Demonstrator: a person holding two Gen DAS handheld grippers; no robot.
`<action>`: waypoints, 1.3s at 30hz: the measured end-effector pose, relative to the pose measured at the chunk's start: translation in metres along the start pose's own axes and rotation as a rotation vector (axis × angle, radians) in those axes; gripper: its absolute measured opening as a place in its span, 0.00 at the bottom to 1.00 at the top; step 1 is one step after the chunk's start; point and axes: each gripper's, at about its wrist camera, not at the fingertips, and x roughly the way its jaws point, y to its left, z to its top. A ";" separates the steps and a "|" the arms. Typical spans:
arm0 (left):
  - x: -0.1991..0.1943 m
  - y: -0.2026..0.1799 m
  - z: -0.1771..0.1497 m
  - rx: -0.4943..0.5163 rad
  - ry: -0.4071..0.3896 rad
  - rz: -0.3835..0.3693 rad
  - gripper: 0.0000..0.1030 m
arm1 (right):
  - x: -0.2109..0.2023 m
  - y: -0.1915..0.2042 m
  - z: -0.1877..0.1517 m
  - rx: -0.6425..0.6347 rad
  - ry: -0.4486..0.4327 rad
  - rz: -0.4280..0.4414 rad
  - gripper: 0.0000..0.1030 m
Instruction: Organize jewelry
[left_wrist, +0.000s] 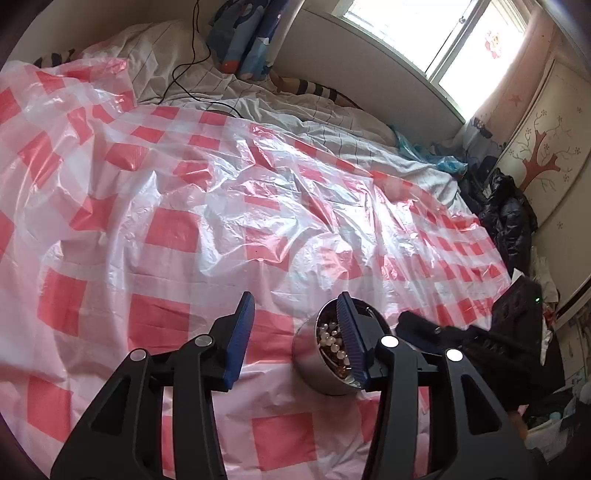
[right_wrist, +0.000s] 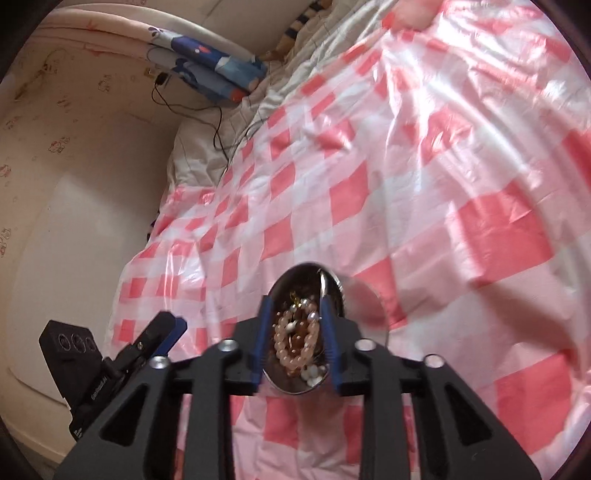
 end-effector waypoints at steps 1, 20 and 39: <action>-0.001 -0.002 -0.002 0.024 -0.004 0.024 0.46 | -0.006 0.003 0.000 -0.014 -0.019 -0.005 0.41; -0.038 -0.052 -0.041 0.318 -0.125 0.292 0.84 | -0.048 0.043 -0.026 -0.322 -0.093 -0.252 0.83; -0.063 -0.070 -0.081 0.328 -0.128 0.281 0.93 | -0.059 0.068 -0.074 -0.492 -0.093 -0.396 0.92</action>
